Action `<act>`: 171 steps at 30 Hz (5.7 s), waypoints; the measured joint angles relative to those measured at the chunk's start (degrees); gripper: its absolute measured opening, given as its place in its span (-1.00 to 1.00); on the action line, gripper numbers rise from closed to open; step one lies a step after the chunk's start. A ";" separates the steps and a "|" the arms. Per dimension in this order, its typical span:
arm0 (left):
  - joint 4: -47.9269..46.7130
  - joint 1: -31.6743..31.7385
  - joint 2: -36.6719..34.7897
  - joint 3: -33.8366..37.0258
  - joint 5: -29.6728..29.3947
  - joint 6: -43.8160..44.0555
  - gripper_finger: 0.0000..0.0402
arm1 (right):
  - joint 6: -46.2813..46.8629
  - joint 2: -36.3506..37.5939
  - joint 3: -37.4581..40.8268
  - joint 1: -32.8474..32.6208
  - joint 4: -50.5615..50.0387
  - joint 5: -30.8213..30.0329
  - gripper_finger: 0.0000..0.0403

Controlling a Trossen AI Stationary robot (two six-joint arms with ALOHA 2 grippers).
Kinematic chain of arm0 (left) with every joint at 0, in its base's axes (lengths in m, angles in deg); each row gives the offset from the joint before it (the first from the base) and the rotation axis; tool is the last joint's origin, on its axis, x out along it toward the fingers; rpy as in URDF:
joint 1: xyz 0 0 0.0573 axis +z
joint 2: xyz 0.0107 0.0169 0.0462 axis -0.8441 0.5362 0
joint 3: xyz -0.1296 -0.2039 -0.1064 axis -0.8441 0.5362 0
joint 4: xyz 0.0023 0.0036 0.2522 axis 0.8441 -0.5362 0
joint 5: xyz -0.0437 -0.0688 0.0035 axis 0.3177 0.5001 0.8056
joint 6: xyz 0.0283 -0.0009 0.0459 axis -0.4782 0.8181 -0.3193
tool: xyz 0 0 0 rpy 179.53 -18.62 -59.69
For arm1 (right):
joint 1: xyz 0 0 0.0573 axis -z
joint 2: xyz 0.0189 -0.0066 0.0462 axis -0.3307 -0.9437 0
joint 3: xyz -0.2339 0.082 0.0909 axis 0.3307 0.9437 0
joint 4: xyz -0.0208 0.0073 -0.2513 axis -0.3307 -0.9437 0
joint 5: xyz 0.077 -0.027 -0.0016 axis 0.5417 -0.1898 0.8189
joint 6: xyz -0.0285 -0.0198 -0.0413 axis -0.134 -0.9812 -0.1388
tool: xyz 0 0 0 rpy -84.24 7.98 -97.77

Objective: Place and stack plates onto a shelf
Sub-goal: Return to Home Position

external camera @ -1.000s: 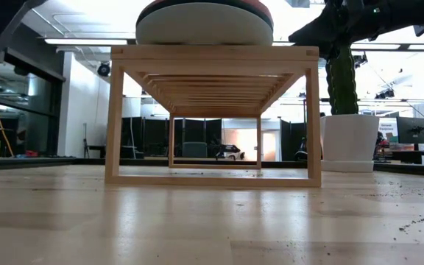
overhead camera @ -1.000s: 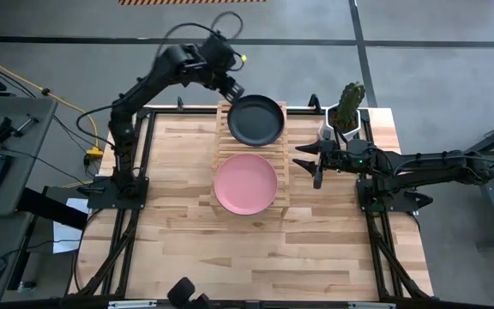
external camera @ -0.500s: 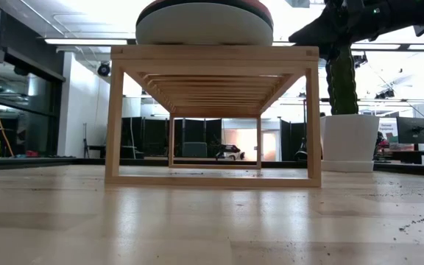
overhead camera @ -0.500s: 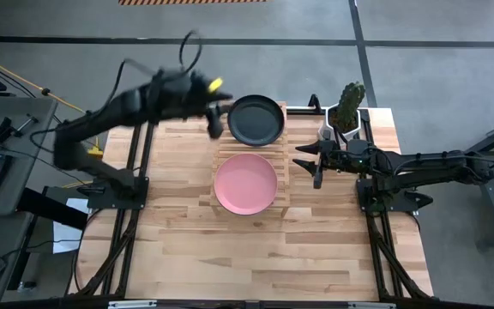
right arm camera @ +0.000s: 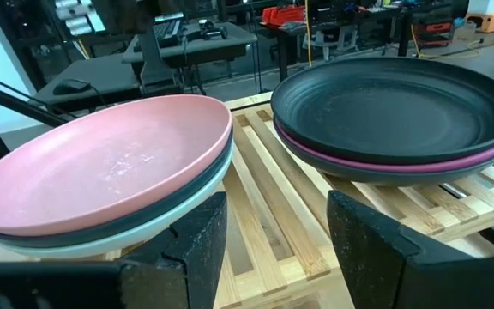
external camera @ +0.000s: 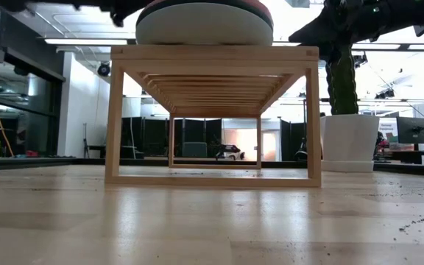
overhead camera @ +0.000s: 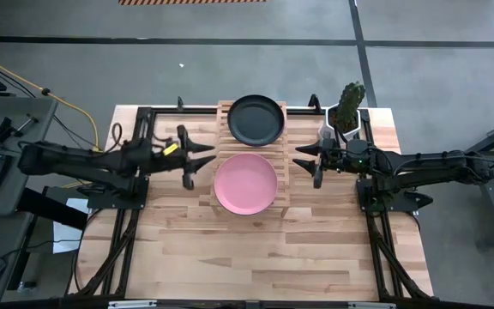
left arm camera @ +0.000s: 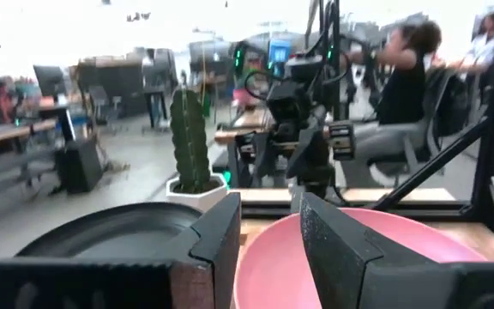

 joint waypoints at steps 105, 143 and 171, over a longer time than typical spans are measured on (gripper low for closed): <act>-18.63 -4.92 -49.04 31.04 -4.56 7.75 -0.44 | 1.87 8.43 4.74 0.26 -8.95 1.86 -0.88; -18.71 -4.90 -48.32 31.04 -4.59 7.77 -0.44 | 7.72 26.70 26.80 0.11 -8.46 7.87 -1.00; -18.96 -4.92 -46.77 31.01 -4.12 7.77 -0.44 | 7.72 26.70 26.75 0.11 -8.69 7.87 -1.00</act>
